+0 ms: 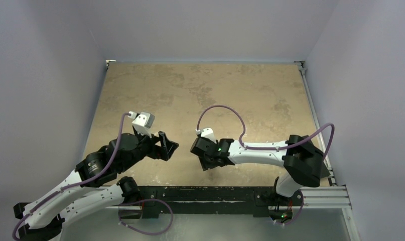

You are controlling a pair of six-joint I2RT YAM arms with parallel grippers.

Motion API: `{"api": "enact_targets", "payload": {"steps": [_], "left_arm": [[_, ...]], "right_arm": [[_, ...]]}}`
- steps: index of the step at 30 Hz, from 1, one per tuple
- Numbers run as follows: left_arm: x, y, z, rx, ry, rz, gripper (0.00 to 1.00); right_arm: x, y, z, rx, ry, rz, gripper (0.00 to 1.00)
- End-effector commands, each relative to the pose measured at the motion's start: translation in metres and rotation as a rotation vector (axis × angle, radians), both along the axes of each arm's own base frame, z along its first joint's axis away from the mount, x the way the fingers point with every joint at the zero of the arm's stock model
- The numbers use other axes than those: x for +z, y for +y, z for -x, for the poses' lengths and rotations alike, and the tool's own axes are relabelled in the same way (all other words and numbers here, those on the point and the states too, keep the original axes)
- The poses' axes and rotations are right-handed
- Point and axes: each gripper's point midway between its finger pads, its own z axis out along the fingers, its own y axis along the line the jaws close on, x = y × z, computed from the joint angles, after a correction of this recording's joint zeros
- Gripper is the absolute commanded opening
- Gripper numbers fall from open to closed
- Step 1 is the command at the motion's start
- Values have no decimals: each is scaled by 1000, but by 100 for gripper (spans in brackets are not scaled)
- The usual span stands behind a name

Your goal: Load the batteries into the remote control

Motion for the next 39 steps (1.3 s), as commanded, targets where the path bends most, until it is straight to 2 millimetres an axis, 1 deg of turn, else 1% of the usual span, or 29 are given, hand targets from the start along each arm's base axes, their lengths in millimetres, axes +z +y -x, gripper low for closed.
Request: {"api": "enact_targets", "payload": {"steps": [1, 7, 17, 25, 39], "left_arm": [[5, 1, 0, 13, -11, 25, 86], [6, 1, 1, 12, -15, 28, 86], [8, 2, 3, 10, -19, 34, 86], [8, 2, 3, 11, -20, 35, 86], [9, 3, 4, 12, -22, 41, 87]], "right_arm": [[8, 13, -5, -25, -6, -42, 39], [5, 10, -6, -34, -6, -23, 39], [5, 8, -9, -54, -11, -23, 40], [4, 13, -9, -49, -4, -26, 40], [7, 14, -9, -32, 2, -7, 42]]}}
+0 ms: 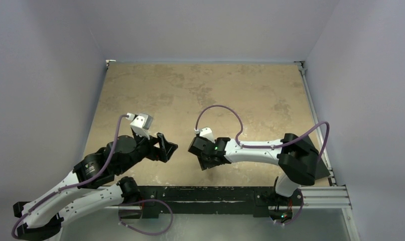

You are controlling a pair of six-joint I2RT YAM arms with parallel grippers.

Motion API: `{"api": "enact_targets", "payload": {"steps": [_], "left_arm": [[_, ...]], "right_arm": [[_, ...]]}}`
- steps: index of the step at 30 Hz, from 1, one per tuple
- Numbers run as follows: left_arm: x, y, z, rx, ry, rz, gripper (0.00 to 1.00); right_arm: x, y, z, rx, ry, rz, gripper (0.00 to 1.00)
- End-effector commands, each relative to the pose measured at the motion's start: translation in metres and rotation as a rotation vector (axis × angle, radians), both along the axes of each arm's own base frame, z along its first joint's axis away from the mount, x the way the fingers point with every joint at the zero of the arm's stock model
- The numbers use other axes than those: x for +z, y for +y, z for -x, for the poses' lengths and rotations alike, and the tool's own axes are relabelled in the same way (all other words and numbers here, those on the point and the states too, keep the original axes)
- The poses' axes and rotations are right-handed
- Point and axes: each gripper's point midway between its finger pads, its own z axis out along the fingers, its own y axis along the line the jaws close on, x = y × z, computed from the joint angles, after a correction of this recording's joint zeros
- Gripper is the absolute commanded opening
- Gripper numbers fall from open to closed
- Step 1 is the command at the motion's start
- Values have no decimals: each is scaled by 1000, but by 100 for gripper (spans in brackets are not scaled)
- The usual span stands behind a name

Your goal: Load the batteries into the remote control

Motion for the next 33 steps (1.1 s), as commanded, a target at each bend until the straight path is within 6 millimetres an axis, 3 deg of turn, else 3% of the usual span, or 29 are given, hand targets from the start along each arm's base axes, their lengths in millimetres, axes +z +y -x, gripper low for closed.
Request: {"api": "enact_targets", "payload": {"steps": [1, 33], "left_arm": [[6, 1, -2, 13, -17, 23, 87], [9, 1, 0, 8, -24, 36, 87]], "right_arm": [[11, 11, -7, -5, -13, -28, 42], [5, 10, -7, -24, 56, -28, 41]]}}
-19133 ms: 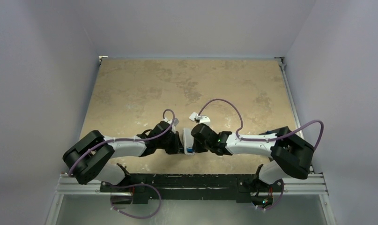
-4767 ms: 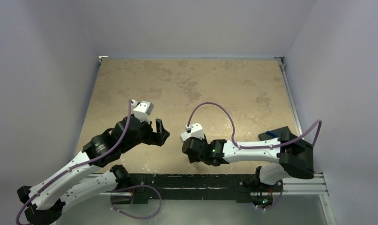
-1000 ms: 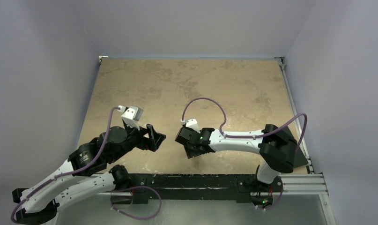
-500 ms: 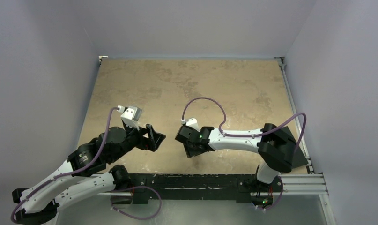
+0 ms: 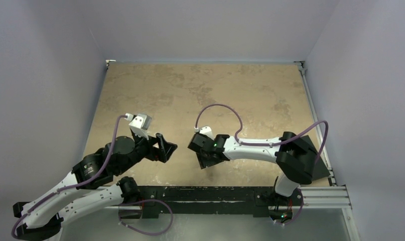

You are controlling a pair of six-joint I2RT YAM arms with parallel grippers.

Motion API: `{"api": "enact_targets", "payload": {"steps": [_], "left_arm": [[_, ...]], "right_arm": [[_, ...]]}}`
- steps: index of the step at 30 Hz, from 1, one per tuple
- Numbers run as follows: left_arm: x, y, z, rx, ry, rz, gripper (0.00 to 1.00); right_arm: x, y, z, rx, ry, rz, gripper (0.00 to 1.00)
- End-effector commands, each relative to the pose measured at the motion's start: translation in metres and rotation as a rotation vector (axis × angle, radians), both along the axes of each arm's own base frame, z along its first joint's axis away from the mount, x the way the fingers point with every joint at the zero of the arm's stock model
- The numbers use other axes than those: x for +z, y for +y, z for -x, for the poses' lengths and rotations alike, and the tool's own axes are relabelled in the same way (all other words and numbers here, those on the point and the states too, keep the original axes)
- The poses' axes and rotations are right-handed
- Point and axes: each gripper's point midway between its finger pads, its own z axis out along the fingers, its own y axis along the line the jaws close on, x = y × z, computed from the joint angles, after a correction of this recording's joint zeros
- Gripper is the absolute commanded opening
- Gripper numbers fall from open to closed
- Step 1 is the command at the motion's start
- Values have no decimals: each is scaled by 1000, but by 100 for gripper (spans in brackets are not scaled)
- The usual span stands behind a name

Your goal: Load the batteries into the remote control

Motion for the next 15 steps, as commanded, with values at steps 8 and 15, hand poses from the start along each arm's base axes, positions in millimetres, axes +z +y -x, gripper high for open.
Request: {"api": "enact_targets", "payload": {"steps": [8, 15], "left_arm": [[8, 0, 0, 2, -19, 32, 87], [9, 1, 1, 2, -22, 38, 88]], "right_arm": [[8, 7, -8, -12, 18, -12, 41], [4, 7, -10, -12, 33, 3, 41]]}}
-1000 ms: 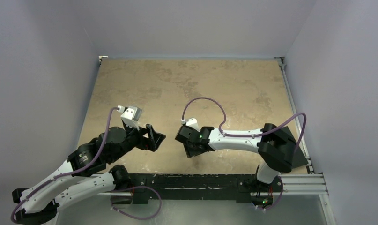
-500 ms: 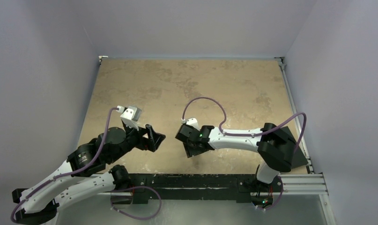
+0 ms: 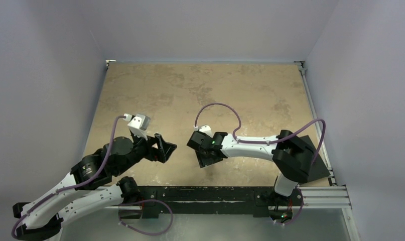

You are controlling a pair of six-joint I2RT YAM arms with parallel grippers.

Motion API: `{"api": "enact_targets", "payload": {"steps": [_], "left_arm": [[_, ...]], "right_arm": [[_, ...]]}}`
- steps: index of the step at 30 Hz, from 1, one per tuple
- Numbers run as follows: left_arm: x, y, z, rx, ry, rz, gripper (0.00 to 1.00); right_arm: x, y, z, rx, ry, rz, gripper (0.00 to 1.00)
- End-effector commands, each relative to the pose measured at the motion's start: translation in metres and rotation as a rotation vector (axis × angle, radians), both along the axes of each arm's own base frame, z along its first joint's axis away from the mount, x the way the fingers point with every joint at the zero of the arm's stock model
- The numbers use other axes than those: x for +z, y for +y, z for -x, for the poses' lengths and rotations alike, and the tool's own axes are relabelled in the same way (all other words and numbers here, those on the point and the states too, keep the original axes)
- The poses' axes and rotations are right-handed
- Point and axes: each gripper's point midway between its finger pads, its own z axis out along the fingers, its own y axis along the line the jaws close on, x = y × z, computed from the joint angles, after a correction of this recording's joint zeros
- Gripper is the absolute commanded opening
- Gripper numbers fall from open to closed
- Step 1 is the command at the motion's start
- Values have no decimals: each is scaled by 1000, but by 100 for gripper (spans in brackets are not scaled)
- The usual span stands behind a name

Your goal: Load the batteries into the remote control

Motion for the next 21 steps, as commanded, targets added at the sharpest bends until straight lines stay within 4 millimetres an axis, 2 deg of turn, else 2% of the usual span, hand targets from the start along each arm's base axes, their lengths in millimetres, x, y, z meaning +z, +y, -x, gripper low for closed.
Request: {"api": "enact_targets", "payload": {"steps": [1, 7, 21], "left_arm": [[6, 0, 0, 4, -15, 26, 88], [7, 0, 0, 3, -18, 29, 88], [7, 0, 0, 2, -18, 29, 88]], "right_arm": [[6, 6, -8, -5, -3, -11, 41], [8, 7, -11, -11, -5, -16, 42], [11, 9, -12, 1, -11, -30, 64]]}}
